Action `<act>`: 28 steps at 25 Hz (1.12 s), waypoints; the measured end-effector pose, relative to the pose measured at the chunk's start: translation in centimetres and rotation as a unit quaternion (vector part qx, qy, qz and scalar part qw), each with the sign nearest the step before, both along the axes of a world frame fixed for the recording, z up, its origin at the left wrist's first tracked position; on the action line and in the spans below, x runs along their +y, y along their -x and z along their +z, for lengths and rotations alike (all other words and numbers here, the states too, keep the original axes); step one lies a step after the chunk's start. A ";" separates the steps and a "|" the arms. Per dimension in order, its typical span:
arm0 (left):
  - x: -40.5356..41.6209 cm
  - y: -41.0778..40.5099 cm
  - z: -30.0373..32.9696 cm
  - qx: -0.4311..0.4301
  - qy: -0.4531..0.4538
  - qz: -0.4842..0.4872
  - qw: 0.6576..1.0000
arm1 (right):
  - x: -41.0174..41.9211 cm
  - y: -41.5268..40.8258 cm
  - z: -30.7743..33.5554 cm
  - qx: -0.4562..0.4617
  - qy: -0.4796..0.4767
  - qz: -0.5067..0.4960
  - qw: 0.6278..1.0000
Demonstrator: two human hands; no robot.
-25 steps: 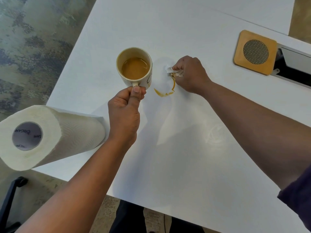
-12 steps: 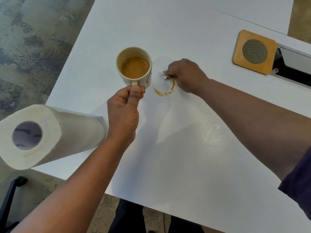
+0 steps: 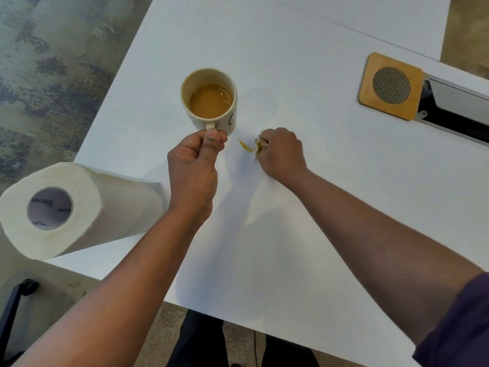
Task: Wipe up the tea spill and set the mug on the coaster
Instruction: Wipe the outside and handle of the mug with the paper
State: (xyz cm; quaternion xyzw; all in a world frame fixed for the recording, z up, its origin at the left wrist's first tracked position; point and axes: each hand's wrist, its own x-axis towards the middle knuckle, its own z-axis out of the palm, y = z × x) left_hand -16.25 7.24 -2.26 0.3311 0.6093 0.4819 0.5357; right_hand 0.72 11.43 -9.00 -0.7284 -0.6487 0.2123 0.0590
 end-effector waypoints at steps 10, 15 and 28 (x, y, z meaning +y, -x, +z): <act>-0.2 0.7 0.2 0.018 0.001 -0.003 1.000 | 1.1 3.8 -0.5 0.067 0.002 0.041 0.997; -0.5 0.6 0.5 0.014 -0.001 0.000 1.000 | 2.2 2.1 0.6 0.255 0.127 -0.040 0.958; -0.3 1.1 0.0 0.004 -0.009 0.000 1.000 | 3.5 -3.3 0.5 0.352 0.029 -0.235 0.906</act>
